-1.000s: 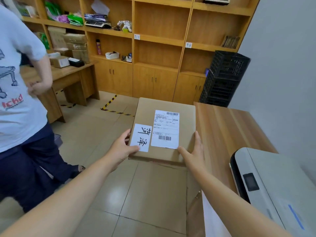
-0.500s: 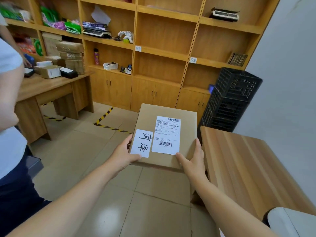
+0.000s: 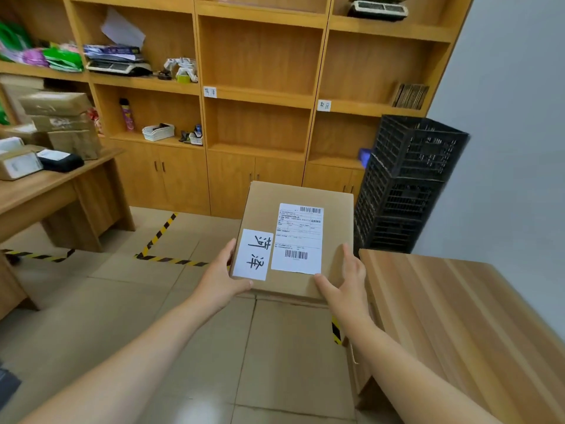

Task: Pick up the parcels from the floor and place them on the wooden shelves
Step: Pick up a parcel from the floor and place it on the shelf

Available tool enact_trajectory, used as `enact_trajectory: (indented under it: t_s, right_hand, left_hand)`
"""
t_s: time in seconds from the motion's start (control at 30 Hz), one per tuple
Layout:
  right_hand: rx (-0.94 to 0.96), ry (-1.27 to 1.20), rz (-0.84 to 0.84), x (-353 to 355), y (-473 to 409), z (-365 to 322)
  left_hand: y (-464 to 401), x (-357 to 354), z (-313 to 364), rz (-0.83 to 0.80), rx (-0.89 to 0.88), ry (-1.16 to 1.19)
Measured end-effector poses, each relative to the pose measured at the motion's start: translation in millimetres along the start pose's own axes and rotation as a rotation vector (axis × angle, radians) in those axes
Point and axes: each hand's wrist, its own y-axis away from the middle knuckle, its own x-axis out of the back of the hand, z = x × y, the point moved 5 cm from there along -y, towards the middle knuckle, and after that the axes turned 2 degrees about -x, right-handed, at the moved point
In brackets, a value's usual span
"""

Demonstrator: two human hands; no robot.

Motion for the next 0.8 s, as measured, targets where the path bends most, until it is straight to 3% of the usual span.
enact_trajectory:
  t_s: [0.37, 0.8]
  right_hand:
    - [0.053, 0.037, -0.045, -9.0, -237.2, 18.7]
    - [0.099, 0.07, -0.087, -102.6, -449.6, -9.6]
  left_hand:
    - [-223.9, -34.5, 14.8, 0.048, 0.008, -0.025]
    - [-448.3, 28.1, -7.6, 0.064, -0.034, -0.007]
